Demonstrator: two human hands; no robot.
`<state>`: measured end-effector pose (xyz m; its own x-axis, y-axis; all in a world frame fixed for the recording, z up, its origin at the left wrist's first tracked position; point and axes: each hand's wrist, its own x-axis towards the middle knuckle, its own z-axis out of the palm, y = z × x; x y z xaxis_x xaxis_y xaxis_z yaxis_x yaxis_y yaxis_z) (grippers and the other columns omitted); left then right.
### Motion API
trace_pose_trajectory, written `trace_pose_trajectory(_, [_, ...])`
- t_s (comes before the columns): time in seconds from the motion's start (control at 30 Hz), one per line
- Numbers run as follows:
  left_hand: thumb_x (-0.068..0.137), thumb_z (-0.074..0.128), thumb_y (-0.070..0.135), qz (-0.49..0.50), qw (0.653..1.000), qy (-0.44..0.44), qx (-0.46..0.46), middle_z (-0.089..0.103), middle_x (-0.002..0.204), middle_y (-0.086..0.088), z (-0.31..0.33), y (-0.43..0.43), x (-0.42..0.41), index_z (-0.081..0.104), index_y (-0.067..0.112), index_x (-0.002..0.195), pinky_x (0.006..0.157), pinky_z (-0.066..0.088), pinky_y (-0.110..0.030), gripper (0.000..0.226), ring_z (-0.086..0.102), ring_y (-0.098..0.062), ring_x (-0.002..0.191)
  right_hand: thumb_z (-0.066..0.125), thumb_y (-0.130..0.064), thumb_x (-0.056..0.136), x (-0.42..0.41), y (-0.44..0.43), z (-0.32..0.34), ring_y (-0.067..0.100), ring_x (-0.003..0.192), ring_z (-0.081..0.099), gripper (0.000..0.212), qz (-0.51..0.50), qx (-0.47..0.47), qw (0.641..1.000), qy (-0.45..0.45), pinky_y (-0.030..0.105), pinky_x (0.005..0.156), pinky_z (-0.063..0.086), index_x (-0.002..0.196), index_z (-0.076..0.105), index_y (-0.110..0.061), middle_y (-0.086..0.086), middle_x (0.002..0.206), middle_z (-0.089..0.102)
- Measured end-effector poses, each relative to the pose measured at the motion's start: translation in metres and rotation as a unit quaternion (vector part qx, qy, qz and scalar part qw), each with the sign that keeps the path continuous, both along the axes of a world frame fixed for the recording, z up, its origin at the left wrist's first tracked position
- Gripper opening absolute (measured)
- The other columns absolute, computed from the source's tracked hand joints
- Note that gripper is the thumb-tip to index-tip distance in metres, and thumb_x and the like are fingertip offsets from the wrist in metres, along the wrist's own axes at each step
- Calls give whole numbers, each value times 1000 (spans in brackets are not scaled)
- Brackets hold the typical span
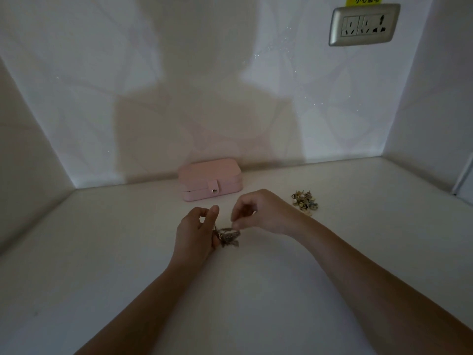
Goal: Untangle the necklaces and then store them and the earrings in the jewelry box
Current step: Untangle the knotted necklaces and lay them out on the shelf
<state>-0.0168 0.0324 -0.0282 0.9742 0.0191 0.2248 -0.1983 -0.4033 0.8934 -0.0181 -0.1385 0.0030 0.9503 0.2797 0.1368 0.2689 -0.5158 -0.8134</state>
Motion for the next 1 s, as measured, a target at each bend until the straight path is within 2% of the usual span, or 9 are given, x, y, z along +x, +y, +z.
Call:
trace_pose_trajectory(0.13, [100, 45, 33, -7, 999, 12, -29, 49, 37, 3, 3, 0, 0, 58, 8, 89, 38, 34, -12, 30, 43, -3, 31, 83, -24, 71, -4, 13, -10, 0, 78, 60, 22, 42, -116, 992, -23, 15, 72, 47, 91, 73, -22, -10, 86, 66])
trace_pose_trajectory(0.27, [100, 44, 34, -6, 999, 20, -47, 48, 37, 3, 6, 3, 0, 52, 7, 74, 38, 32, -13, 39, 39, -4, 32, 75, -17, 78, -3, 16, -11, -3, 73, 59, 9, 38, -123, 991, -40, 11, 69, 45, 87, 74, -17, -13, 79, 65])
trace_pose_trajectory(0.4, [98, 46, 40, 10, 998, 35, -52, 49, 41, 3, 6, 7, 4, 51, 14, 67, 39, 32, -16, 41, 40, -5, 33, 72, -11, 77, 2, 9, -8, -1, 72, 63, 11, -2, -104, 994, -13, 13, 69, 48, 83, 75, -20, -10, 77, 70])
trace_pose_trajectory(0.53, [97, 48, 41, 33, 996, 52, -59, 52, 44, 4, 4, 7, 6, 56, 14, 74, 43, 34, -23, 37, 41, -4, 33, 72, -13, 77, 3, 2, -5, 3, 74, 64, 10, -22, -54, 998, 20, 19, 72, 49, 81, 77, -21, -7, 78, 73])
trace_pose_trajectory(0.63, [96, 52, 39, 53, 996, 54, -49, 54, 52, 2, 4, 7, 9, 60, 10, 77, 51, 36, -26, 35, 44, -9, 39, 66, -13, 82, 4, 2, -1, 14, 84, 63, 7, -28, 40, 995, 88, 31, 86, 50, 82, 73, -10, 6, 84, 71])
trace_pose_trajectory(0.73, [95, 56, 35, 46, 998, 37, -22, 55, 57, 4, 2, 6, 9, 61, 11, 76, 58, 41, -28, 30, 47, -11, 47, 51, -1, 90, 2, 7, 3, 20, 81, 57, 16, 23, 212, 963, 164, 37, 88, 46, 77, 61, -1, 11, 77, 60])
trace_pose_trajectory(0.83, [93, 60, 25, 8, 999, 25, -27, 59, 63, 4, 0, 3, 7, 65, 13, 82, 53, 43, -18, 17, 50, -5, 49, 51, 2, 89, 2, 7, 5, 18, 68, 58, 21, 47, 337, 918, 202, 36, 83, 49, 71, 62, -3, 9, 68, 60])
trace_pose_trajectory(0.9, [93, 59, 19, -36, 998, 21, -55, 63, 69, 4, 2, 3, 4, 67, 12, 86, 53, 42, -11, 13, 53, -3, 55, 52, 1, 89, 3, 4, 6, 15, 60, 55, 18, 50, 326, 926, 185, 30, 71, 50, 77, 64, -4, 6, 63, 57])
trace_pose_trajectory(1.0, [92, 60, 19, -108, 990, 20, -93, 73, 87, 7, 6, 4, 1, 72, 14, 94, 68, 42, -5, 13, 62, 5, 77, 50, 1, 91, 1, 0, 7, 10, 49, 38, 19, 29, 246, 961, 122, 24, 57, 38, 82, 64, -9, -2, 52, 43])
